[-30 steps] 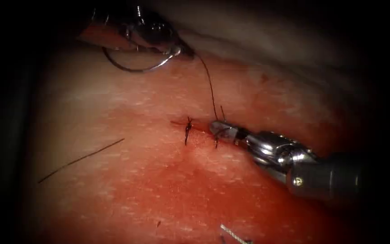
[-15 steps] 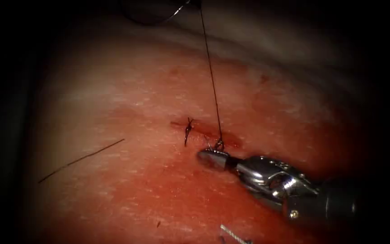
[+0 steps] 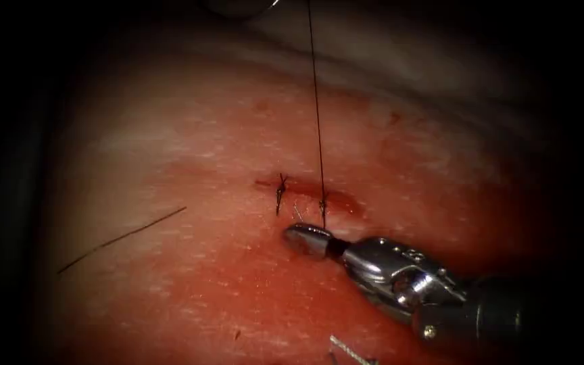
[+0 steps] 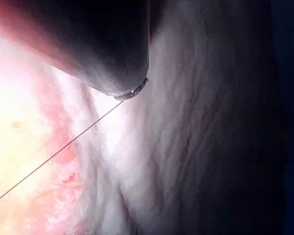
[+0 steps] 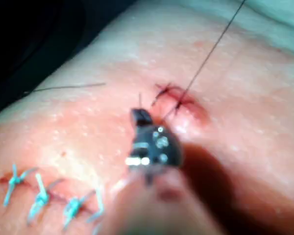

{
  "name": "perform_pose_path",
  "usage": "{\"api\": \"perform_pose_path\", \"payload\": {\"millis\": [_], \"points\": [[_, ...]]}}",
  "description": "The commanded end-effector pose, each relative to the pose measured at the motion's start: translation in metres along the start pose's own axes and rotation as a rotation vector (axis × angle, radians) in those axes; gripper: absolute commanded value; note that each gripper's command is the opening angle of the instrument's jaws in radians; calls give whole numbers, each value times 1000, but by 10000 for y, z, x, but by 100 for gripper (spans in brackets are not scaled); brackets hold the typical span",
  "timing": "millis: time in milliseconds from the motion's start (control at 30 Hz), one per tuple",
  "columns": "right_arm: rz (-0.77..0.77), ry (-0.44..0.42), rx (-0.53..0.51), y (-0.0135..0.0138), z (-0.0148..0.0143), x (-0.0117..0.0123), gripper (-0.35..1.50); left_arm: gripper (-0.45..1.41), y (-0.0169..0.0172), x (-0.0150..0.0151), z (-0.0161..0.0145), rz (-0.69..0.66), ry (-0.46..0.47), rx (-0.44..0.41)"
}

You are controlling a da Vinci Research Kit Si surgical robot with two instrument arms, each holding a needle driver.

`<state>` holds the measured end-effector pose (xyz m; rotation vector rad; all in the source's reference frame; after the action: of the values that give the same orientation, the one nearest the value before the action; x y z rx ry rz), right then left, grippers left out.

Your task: Wound Closure

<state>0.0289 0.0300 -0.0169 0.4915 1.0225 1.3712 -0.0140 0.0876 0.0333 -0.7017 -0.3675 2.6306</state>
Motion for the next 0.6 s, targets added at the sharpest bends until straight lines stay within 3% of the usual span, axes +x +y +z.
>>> {"api": "perform_pose_path", "payload": {"millis": [33, 233, 367, 400, 433, 467, 500, 567, 600], "points": [[-3, 0, 1, -1, 6, -5, -35, -35, -2, -1, 9, 4, -1, 5], [-43, -15, -6, 1, 6, -11, -35, -35, -2, -13, 23, 2, -7, 18], [-289, 23, 40, 0, -1, -13, -35, -35, -3, -7, 12, -5, 3, 8], [-320, 28, 57, -1, -2, -13, -11, -35, -1, -5, 9, -7, 9, 7], [-320, 28, 57, -1, -2, -13, -11, -35, -1, -5, 9, -7, 9, 7], [-363, 41, 82, -3, -4, -14, 29, -35, 2, -3, 4, -9, 14, 3], [-391, 56, 115, -6, -7, -15, 86, -35, 9, 0, -3, -12, 16, -5], [-406, 56, 169, -12, -14, -9, 123, -35, 23, 7, -18, -19, 23, -20], [-406, 56, 169, -12, -14, -9, 123, -35, 23, 7, -18, -19, 23, -20]]}}
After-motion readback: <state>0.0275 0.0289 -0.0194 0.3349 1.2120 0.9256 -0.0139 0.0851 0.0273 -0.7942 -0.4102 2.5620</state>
